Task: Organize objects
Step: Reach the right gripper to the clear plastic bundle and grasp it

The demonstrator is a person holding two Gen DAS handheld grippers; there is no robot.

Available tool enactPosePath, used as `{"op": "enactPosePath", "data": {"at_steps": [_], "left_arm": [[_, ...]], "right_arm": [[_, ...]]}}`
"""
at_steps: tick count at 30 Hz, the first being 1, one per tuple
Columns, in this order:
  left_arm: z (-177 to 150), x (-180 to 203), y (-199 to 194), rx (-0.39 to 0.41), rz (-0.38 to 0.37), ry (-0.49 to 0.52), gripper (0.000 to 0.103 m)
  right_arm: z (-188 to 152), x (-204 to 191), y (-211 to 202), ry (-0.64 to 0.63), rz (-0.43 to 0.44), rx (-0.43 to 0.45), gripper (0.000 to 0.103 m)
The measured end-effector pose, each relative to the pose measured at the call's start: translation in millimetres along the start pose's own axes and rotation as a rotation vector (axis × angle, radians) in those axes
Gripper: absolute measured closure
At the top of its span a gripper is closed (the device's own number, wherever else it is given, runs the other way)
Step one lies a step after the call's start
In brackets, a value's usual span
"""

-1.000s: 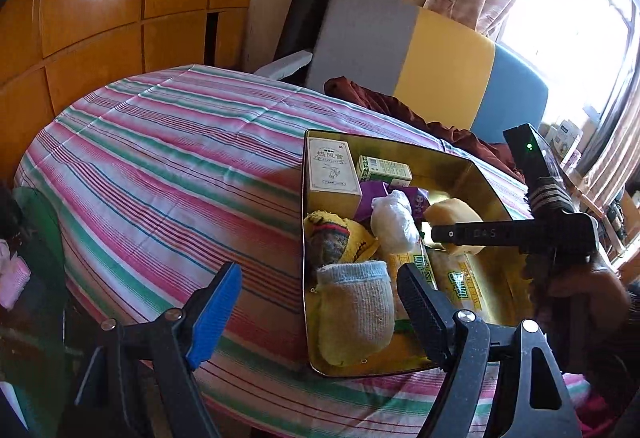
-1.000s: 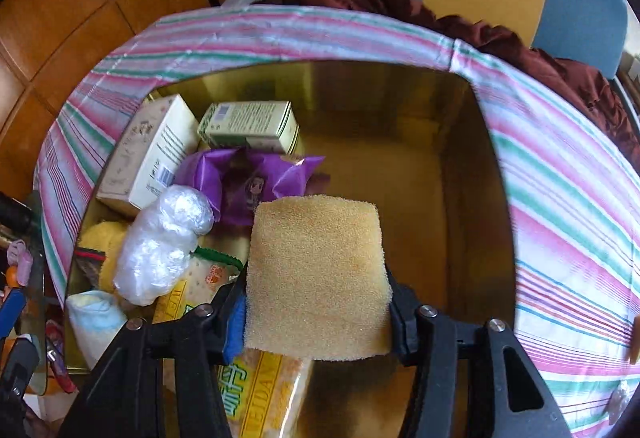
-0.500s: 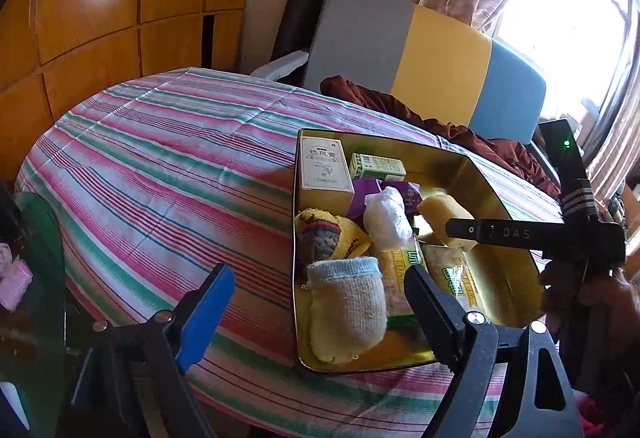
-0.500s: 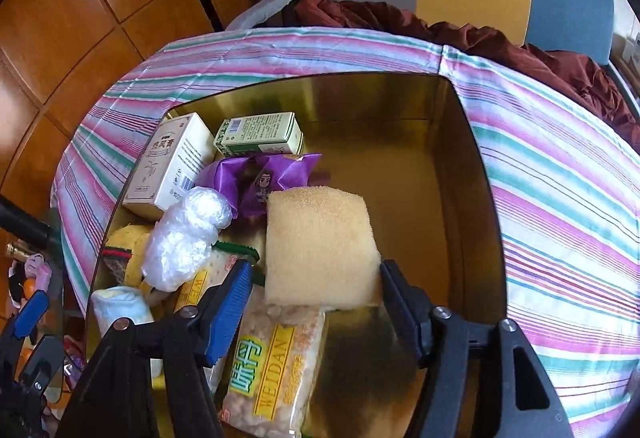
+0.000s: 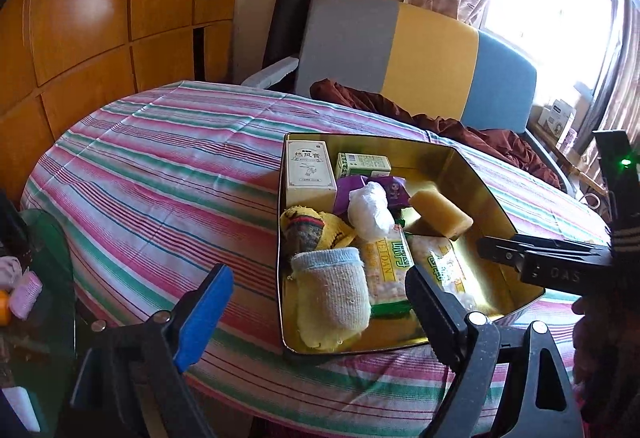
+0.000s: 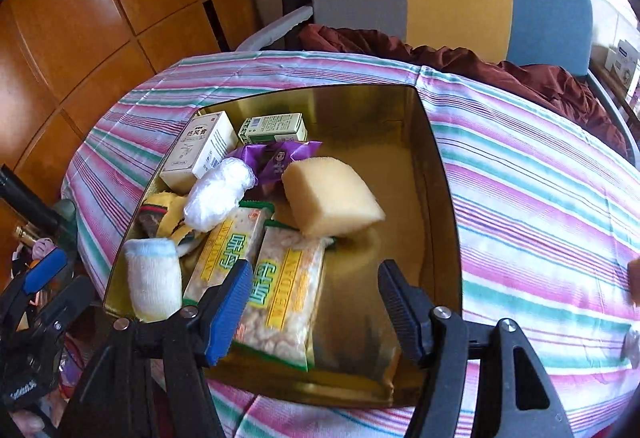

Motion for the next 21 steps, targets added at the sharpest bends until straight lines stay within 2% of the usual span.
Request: {"op": "enactPosePath", "data": {"at_steps": [12, 21], "left_arm": [[-2.2, 25.1, -10.1, 0.020, -0.010, 0.082, 0.015], [-1.9, 51.9, -12.1, 0.018, -0.038, 0.155, 0.015]], "right_arm": [[-22.1, 27.0, -38.2, 0.028, -0.045, 0.064, 0.037], [-35.2, 67.9, -57.9, 0.097, -0.090, 0.076, 0.037]]}}
Point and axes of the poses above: each gripper's, at about its wrist camera, not at the fingertips, and y roughly the way its jaws point, x to its right, z to its top, the point moved 9 cm from there along y, roughly the way its jaws point, and after that the axes turned 7 degrees about z, right-handed, at the moved point
